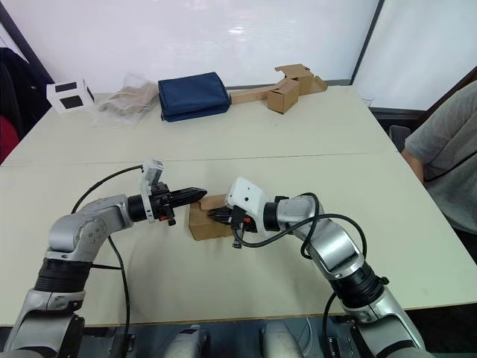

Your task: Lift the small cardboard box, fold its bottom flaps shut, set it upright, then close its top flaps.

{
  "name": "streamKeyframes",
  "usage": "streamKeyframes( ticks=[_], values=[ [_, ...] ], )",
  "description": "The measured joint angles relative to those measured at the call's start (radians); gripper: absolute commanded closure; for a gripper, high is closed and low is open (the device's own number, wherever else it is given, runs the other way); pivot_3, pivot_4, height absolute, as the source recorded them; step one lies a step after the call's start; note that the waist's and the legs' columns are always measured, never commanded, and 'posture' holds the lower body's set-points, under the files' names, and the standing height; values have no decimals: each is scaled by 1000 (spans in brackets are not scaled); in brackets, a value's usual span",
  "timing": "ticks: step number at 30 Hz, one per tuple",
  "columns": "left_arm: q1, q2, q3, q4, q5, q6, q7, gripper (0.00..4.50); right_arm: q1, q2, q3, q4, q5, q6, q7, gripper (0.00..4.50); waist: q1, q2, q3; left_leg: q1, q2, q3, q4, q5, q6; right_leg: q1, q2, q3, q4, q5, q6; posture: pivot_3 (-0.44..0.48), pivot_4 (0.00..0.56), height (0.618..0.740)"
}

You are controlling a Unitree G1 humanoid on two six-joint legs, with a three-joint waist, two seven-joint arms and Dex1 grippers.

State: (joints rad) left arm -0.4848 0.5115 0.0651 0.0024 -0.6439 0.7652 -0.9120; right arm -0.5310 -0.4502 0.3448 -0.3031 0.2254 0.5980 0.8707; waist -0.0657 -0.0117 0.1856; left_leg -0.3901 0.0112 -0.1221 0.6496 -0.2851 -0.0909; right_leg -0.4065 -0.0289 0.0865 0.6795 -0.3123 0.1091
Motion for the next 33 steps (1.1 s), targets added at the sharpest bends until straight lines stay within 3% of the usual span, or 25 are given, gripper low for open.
streamKeyframes(
  ticks=[13,25,33],
  values=[
    [40,17,-13,-42,8,-7,-2,4449,-4,21,5,52,-13,-12,-20,4500,1,0,0,0,0,0,0,0,0,0,0,0,0,0,0,0,150,740],
    [40,8,-22,-41,24,-15,-1,4449,-2,-30,-36,-38,83,57,44,4500,8,0,0,0,0,0,0,0,0,0,0,0,0,0,0,0,150,740],
    [37,-2,-17,-42,14,4,4,4449,-27,-34,7,23,3,3,9,4500,16,0,0,0,0,0,0,0,0,0,0,0,0,0,0,0,150,740]
  ],
)
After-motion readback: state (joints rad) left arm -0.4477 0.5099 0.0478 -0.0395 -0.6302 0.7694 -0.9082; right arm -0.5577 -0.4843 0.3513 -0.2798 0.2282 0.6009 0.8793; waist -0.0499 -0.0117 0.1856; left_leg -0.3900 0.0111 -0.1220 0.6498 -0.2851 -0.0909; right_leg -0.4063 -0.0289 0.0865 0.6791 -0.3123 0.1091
